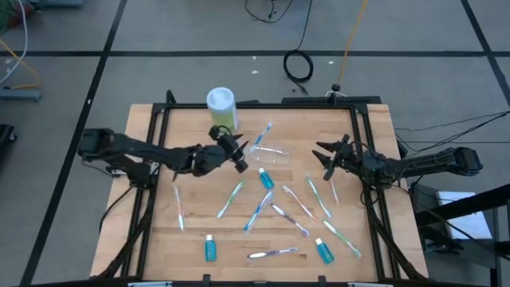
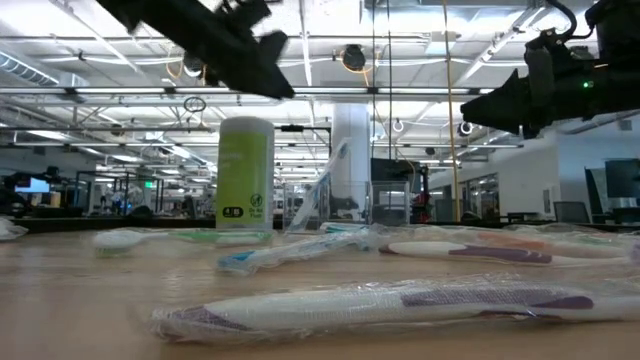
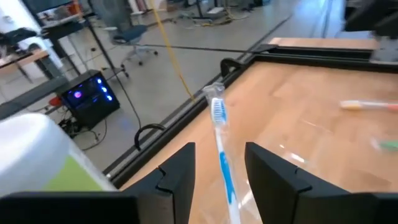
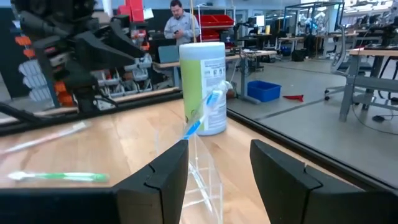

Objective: Pick & Place toothbrushing station
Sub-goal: Put the top blue mouthwash into the transparent organizer

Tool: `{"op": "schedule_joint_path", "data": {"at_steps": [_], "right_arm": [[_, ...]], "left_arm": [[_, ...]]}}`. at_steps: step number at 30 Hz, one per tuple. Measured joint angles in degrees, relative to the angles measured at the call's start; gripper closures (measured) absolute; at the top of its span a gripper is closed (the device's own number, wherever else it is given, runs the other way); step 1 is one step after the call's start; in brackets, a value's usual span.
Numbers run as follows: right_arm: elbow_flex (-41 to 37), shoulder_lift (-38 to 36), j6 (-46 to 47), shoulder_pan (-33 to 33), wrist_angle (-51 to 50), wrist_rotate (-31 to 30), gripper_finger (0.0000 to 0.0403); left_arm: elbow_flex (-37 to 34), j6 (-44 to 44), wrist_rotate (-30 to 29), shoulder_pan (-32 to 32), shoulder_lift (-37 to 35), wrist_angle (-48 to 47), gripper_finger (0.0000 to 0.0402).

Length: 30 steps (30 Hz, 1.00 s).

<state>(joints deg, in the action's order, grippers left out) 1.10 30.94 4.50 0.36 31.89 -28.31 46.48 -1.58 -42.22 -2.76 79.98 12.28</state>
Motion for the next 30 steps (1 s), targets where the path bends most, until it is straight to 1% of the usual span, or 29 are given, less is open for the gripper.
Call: {"op": "schedule_joint_path", "data": {"at_steps": [3,4,5,7,9,12,15,17,20,21,23,25,27,30], "right_arm": [[0.0,0.0,0.9,0.0,2.1,0.2,0.0234],[0.0,0.0,0.1,0.0,3.1,1.4,0.0234],[0.0,0.0,-1.0,0.0,4.5,3.9,0.0234],[0.0,0.0,-2.4,0.0,8.3,11.3,0.0234],[0.0,0.0,-2.0,0.2,12.7,16.9,0.0234],[0.0,0.8,-0.3,1.3,17.4,19.1,0.0234],[0.0,3.3,0.0,3.4,21.2,19.5,0.0234],[0.6,5.8,1.2,5.0,24.1,19.3,0.0234],[3.8,11.1,2.1,7.7,25.6,19.3,0.0234],[5.3,13.5,1.7,8.7,24.4,19.2,0.0234],[10.2,19.1,0.0,10.4,25.4,18.8,0.0234],[14.4,24.3,-1.1,12.0,25.9,16.5,0.0234],[18.9,30.1,-1.3,12.8,24.2,15.0,0.0234],[25.8,37.7,-0.8,13.4,19.3,14.5,0.0234]], "left_arm": [[0.0,-1.7,0.3,-2.2,-6.3,-8.6,0.0254],[0.0,-2.5,0.8,-2.9,-8.5,-12.1,0.0254],[0.0,-3.4,1.7,-3.6,-10.5,-15.2,0.0254],[0.0,-5.1,4.4,-4.7,-14.4,-21.5,0.0254],[0.0,-7.0,6.9,-5.7,-17.6,-27.8,0.0254],[0.0,-9.7,8.1,-6.8,-22.2,-35.1,0.0254],[0.0,-11.3,5.9,-7.2,-26.3,-39.5,0.0254],[0.0,-11.7,4.2,-7.2,-28.7,-40.7,0.0254],[0.0,-11.3,3.1,-7.2,-31.5,-41.2,0.0254],[0.0,-10.9,3.1,-7.2,-32.2,-41.2,0.0254],[0.0,-10.2,3.1,-7.2,-32.9,-41.1,0.0254],[0.0,-9.6,3.1,-7.1,-33.0,-41.1,0.0254],[0.0,-9.3,3.2,-7.1,-32.8,-41.1,0.0254],[0.0,-8.7,3.1,-6.9,-32.5,-40.9,0.0254]]}}
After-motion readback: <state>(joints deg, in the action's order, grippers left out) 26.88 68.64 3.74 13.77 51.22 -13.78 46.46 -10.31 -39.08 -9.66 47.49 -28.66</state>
